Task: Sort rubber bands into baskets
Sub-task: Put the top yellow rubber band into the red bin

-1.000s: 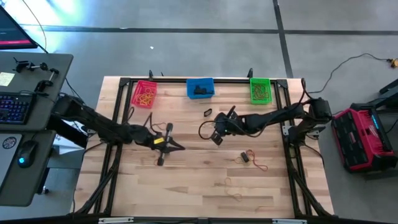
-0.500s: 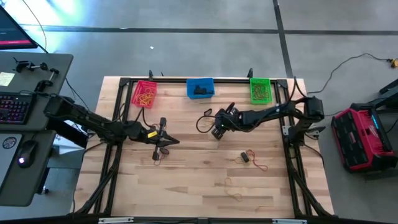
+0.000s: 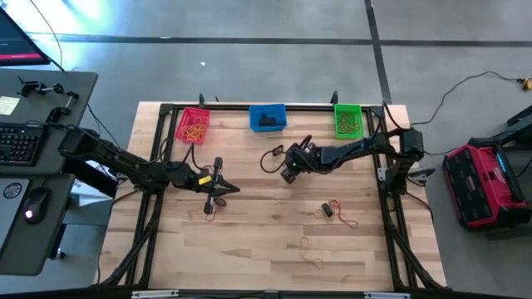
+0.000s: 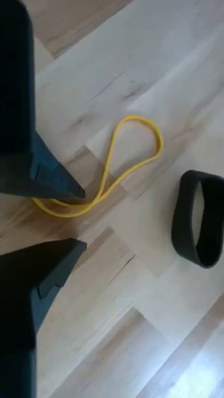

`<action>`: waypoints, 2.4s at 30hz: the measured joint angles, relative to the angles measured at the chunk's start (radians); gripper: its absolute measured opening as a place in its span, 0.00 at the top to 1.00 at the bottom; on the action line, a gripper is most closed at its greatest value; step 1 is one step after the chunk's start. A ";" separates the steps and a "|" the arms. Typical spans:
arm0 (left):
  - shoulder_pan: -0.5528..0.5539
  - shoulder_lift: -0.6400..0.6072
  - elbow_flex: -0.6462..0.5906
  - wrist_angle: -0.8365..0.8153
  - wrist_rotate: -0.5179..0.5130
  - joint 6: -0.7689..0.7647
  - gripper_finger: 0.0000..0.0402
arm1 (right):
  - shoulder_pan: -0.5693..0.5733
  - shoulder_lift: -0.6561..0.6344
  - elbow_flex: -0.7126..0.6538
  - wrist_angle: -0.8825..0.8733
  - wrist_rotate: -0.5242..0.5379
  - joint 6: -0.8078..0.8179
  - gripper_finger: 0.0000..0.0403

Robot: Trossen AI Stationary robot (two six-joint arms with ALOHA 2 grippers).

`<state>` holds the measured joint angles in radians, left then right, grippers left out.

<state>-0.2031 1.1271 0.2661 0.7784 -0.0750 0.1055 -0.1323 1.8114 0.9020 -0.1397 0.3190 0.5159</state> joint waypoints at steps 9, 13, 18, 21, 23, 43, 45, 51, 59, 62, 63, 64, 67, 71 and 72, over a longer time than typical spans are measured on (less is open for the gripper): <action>0.000 0.000 0.000 0.000 0.000 -0.024 1.00 | -0.001 0.000 0.000 0.004 -0.048 -0.065 0.98; 0.000 0.000 0.000 -0.003 -0.006 -0.025 1.00 | 0.002 0.000 0.000 0.009 -0.060 -0.079 0.98; 0.000 0.000 0.000 -0.021 -0.095 -0.025 1.00 | 0.040 -0.002 0.000 0.035 -0.042 -0.094 0.99; 0.000 0.000 0.000 -0.056 -0.132 -0.025 1.00 | 0.075 -0.018 0.000 0.072 -0.025 -0.106 1.00; 0.000 0.000 0.000 -0.084 -0.141 -0.025 0.99 | 0.103 -0.030 0.000 0.100 0.002 -0.115 1.00; -0.032 0.159 0.164 -0.208 -0.117 -0.051 0.61 | 0.273 -0.066 0.000 0.422 0.096 -0.239 1.00; -0.032 0.174 0.179 -0.204 -0.117 -0.050 0.60 | 0.280 -0.066 0.000 0.447 0.099 -0.258 1.00; -0.033 0.186 0.204 -0.203 -0.118 -0.049 0.58 | 0.304 -0.066 0.000 0.506 0.099 -0.327 1.00; -0.033 0.183 0.208 -0.201 -0.080 -0.052 0.58 | 0.317 -0.066 0.000 0.549 0.107 -0.389 1.00; -0.033 0.183 0.208 -0.202 -0.039 -0.051 0.58 | 0.317 -0.066 0.000 0.574 0.103 -0.422 1.00; -0.033 0.183 0.208 -0.202 -0.038 -0.051 0.58 | 0.317 -0.066 0.000 0.579 0.099 -0.434 1.00; -0.033 0.183 0.208 -0.201 -0.041 -0.050 0.58 | 0.317 -0.066 0.000 0.580 0.098 -0.445 1.00; -0.033 0.183 0.208 -0.202 -0.069 -0.048 0.58 | 0.318 -0.066 0.000 0.585 0.096 -0.454 1.00; -0.031 0.183 0.214 -0.210 -0.066 -0.044 0.58 | 0.329 -0.066 0.000 0.589 0.095 -0.470 1.00; -0.031 0.183 0.221 -0.214 -0.064 -0.048 0.58 | 0.332 -0.066 0.000 0.595 0.094 -0.476 1.00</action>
<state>-0.2340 1.3098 0.4866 0.5647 -0.1390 0.0575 0.1997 1.7458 0.9020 0.4553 0.4131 0.0400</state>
